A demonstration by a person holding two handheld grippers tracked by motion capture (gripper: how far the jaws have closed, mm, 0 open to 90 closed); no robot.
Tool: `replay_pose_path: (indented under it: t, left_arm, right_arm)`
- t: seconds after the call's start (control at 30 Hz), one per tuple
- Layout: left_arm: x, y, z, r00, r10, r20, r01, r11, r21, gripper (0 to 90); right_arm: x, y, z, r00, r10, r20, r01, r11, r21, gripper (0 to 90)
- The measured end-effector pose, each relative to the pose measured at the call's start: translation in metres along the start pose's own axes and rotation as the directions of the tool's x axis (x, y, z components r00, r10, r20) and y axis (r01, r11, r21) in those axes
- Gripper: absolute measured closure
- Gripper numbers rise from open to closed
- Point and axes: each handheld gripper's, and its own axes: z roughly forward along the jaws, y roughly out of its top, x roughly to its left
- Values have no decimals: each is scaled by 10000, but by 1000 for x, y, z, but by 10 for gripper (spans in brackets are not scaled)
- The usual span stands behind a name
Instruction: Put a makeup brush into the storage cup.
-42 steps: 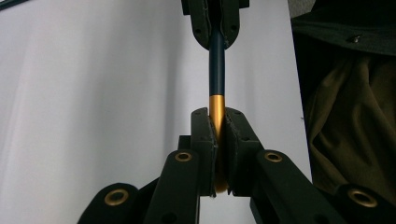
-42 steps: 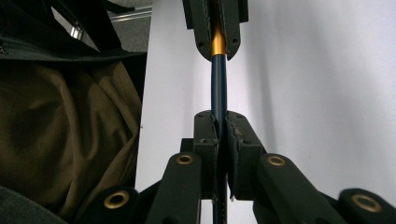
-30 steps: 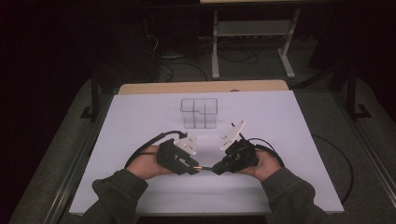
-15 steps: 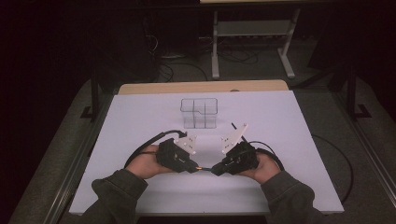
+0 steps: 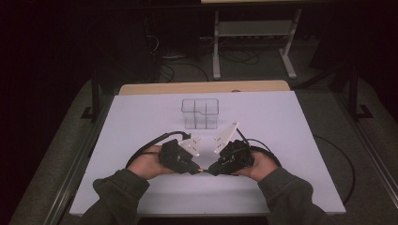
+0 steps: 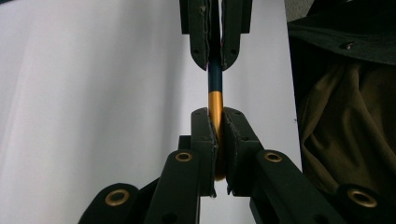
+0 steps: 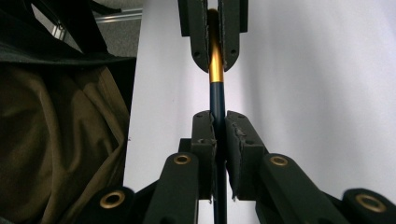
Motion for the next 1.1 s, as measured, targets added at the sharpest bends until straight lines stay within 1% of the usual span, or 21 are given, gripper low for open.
replay_pose_path:
  t: [0.1, 0.13, 0.17, 0.2, 0.23, 0.27, 0.37, 0.4, 0.5, 0.53, 0.57, 0.63, 0.7, 0.73, 0.77, 0.93, 1.0, 1.1]
  left_arm:
    - [0, 0, 0, 10000, -27, 30, 27, 10000, -22, 833]
    - [0, -1, 0, 9999, -106, 5, 106, 9998, -155, 820]
    - [0, -1, 0, 9999, -106, 5, 106, 9998, -155, 798]
    - [1, -1, -2, 9997, -237, 38, 239, 9990, -373, 769]
    - [1, -1, -3, 9997, -236, 4, 236, 9988, -426, 752]
    - [1, -1, -3, 9997, -223, -19, 222, 9986, -481, 750]
    - [1, -1, -5, 9997, -247, -61, 244, 9983, -524, 729]
    - [1, -2, -5, 9995, -303, -81, 299, 9983, -501, 727]
    - [2, -2, -7, 9996, -272, -55, 270, 9985, -466, 728]
    - [1, -2, -7, 9995, -306, -42, 303, 9979, -568, 737]
    - [1, -2, -7, 9995, -306, -42, 303, 9979, -568, 741]
    - [2, -2, -8, 9994, -345, -16, 344, 9981, -510, 757]
    - [2, -3, -7, 9988, -481, -11, 479, 9971, -594, 788]
    - [2, -3, -7, 9989, -460, 10, 460, 9971, -604, 805]
    - [3, -3, -8, 9994, -352, 10, 352, 9981, -501, 809]
    - [2, -2, -8, 9993, -358, 132, 364, 9983, -465, 823]
    - [2, -1, -8, 9998, -199, 77, 202, 9990, -410, 830]
    - [2, 1, -7, 9998, -177, 97, 180, 9994, -307, 832]
  right_arm:
    - [0, 0, 1, 10000, 13, -47, -13, 10000, 3, 820]
    - [0, 0, 1, 10000, 29, -76, -29, 10000, 14, 823]
    - [0, 0, 1, 10000, 29, -76, -29, 10000, 14, 823]
    - [0, -1, 1, 10000, 85, -31, -85, 10000, -23, 824]
    - [0, -2, 1, 10000, 48, 10, -48, 9999, -130, 824]
    - [0, -2, 1, 9999, 109, -22, -109, 9998, -181, 825]
    - [0, -3, 1, 9999, 117, 40, -116, 9996, -270, 824]
    - [0, -5, 1, 9998, 170, 46, -167, 9989, -432, 824]
    - [1, -6, 1, 9998, 158, 77, -154, 9983, -557, 824]
    - [2, -6, 2, 9998, 83, 170, -73, 9984, -564, 824]
    - [2, -7, 2, 9998, 12, 213, 1, 9980, -629, 824]
    - [2, -7, 3, 9999, 4, 172, 8, 9976, -696, 825]
    - [3, -7, 3, 9996, -83, 257, 105, 9963, -854, 825]
    - [3, -7, 3, 9997, -86, 243, 107, 9960, -887, 825]
    - [3, -7, 3, 9995, -112, 278, 137, 9957, -915, 824]
    - [4, -8, 4, 9992, -235, 331, 265, 9951, -951, 825]
    - [5, -7, 4, 9990, -282, 350, 313, 9953, -920, 824]
    - [5, -7, 3, 9989, -321, 342, 350, 9955, -884, 824]
